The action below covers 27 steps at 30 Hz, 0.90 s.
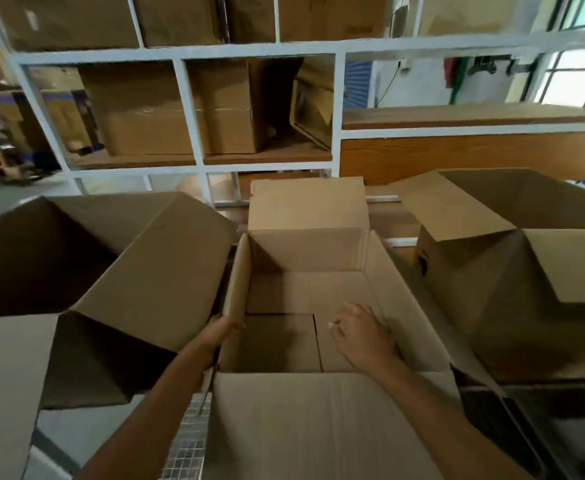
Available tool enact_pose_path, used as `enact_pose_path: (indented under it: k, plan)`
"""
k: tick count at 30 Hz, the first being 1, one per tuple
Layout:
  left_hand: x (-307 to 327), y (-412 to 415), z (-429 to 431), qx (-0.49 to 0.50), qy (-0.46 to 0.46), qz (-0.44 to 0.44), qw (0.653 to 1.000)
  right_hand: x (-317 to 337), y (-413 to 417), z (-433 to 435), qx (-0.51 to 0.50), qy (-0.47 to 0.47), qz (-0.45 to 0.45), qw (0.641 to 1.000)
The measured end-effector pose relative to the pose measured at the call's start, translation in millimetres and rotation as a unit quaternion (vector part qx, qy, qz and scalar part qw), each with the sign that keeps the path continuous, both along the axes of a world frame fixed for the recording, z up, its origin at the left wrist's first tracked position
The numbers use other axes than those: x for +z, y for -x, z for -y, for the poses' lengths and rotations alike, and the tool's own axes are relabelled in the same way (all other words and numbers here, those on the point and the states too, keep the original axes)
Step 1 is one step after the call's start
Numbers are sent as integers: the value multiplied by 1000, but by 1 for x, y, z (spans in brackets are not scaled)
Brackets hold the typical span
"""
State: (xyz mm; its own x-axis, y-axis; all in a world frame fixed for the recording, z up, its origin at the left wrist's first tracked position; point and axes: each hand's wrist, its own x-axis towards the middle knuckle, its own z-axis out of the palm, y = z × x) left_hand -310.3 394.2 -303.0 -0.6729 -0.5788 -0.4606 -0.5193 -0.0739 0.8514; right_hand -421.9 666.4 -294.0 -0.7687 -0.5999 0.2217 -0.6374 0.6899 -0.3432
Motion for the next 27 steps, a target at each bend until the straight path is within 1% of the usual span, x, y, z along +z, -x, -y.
enact_pose_path:
  k: [2,4,5,8,11,13,15,18,21,23,25,27]
  plan:
    - [16,-12,-10,-36,4,-7,999,6,-23,-10,15,4,38,999]
    - [37,-20,-23,-49,16,-30,998,15,-47,-16,45,-6,72,996]
    - [47,-21,-28,-53,13,-44,998,21,-59,-18,59,-29,71,995]
    - [74,-19,-42,-47,8,-85,995,30,-80,-24,87,-96,20,991]
    - [106,-25,-60,-48,25,-111,992,50,-89,-34,107,-109,2,988]
    - [127,-29,-67,-29,34,-127,991,67,-93,-40,118,-111,-2,987]
    - [145,-34,-68,-7,63,-129,990,79,-95,-43,124,-84,-13,989]
    - [173,-42,-65,-4,101,-133,986,89,-95,-40,110,-29,-73,991]
    - [203,-55,-67,-33,148,-130,980,96,-93,-32,103,16,-119,987]
    - [225,-69,-65,-48,160,-127,978,101,-96,-26,112,74,-180,974]
    - [250,-84,-63,-74,194,-113,972,109,-103,-17,113,134,-246,953]
    - [272,-99,-59,-93,229,-105,963,121,-111,-5,120,174,-271,939]
